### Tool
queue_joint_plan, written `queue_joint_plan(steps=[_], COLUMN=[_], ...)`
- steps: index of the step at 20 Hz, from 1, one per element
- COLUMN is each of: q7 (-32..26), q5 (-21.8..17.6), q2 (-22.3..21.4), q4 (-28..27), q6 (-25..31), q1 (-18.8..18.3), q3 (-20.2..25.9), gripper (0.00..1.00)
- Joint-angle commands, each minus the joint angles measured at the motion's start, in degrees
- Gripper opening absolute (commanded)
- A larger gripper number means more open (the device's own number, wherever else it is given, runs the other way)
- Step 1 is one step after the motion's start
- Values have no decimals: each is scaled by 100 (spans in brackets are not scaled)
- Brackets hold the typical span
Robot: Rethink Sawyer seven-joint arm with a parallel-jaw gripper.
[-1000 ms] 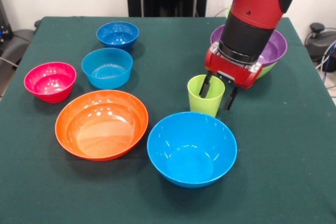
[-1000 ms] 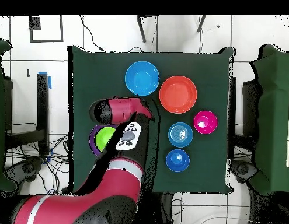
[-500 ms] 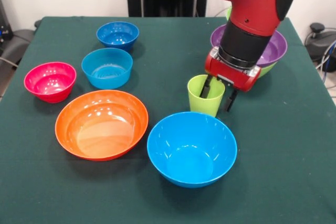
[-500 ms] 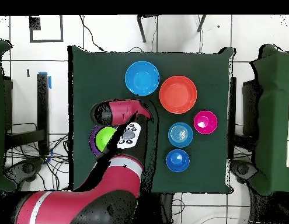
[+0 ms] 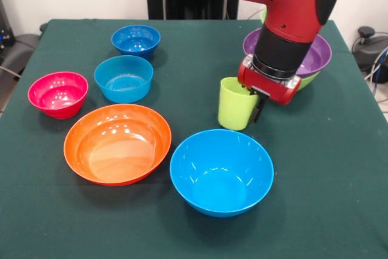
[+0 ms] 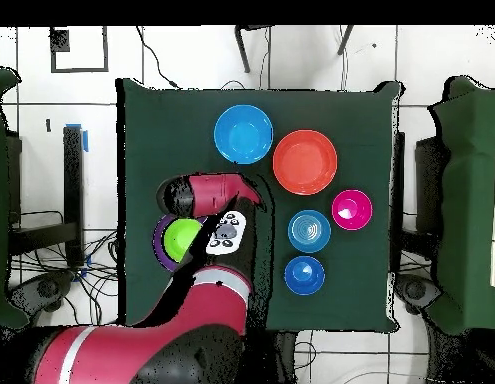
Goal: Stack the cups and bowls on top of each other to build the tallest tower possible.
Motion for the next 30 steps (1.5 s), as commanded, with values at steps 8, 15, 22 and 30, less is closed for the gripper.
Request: queue_joint_plan(steps=[8, 15, 22, 30], q7=[-230, -103, 132, 282], q5=[87, 355, 513, 798], q2=[-817, -1557, -1981, -2319], q4=[265, 73, -240, 307], q6=[1243, 2994, 4431, 4405], q1=[-280, -263, -195, -129], q3=[866, 849, 738, 732], gripper=[0, 0, 0, 0])
